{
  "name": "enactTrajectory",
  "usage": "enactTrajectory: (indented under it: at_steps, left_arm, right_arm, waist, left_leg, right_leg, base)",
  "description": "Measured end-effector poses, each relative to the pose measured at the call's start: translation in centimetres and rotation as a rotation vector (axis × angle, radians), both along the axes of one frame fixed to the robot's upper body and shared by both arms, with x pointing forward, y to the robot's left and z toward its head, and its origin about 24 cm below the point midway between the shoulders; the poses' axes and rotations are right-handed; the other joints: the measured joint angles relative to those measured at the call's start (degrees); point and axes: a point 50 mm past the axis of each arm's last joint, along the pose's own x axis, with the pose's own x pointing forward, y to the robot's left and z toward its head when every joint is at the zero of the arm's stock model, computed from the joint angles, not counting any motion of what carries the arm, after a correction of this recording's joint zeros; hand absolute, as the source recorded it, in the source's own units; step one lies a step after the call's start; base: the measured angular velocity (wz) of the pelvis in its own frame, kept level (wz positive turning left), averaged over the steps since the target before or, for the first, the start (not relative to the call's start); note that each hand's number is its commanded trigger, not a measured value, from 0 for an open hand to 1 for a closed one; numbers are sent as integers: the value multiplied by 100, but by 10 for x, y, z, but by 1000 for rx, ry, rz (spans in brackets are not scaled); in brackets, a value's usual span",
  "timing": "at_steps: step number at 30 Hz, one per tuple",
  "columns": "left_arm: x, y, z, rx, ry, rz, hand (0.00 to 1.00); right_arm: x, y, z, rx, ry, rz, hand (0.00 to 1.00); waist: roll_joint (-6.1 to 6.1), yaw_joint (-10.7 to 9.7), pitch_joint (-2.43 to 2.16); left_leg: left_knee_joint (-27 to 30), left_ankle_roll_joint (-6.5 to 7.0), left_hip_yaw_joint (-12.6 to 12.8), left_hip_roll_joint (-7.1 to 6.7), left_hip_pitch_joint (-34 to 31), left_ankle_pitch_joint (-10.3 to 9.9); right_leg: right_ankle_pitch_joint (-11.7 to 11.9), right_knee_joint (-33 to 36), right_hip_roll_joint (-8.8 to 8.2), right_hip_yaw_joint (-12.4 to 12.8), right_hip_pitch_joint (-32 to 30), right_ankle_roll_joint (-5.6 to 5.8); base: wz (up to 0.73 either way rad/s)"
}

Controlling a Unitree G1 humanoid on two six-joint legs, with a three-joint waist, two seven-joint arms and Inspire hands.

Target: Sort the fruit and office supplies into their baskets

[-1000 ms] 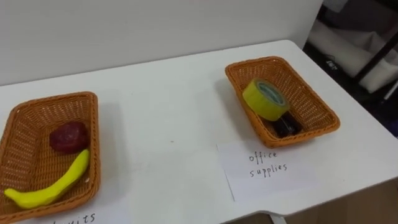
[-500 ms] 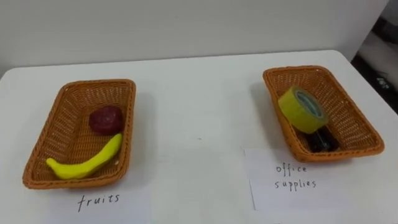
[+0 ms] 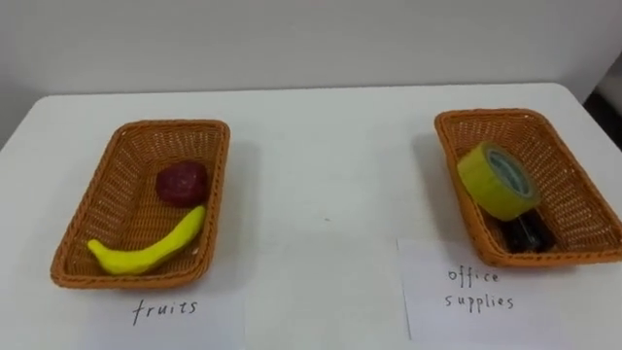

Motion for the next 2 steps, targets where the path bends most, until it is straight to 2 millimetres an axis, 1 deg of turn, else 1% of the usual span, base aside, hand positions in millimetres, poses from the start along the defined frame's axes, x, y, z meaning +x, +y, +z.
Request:
enactTrajectory:
  at_steps: [2]
  left_arm:
    - [0, -1, 0, -3, 1, -1, 0]
  right_arm:
    - [0, 0, 0, 1, 0, 0, 0]
  waist:
    - [-2, 0, 0]
  left_leg:
    - [0, 0, 0, -2, 5, 0]
  right_leg:
    - [0, -6, -1, -4, 13, 0]
  base:
    - [0]
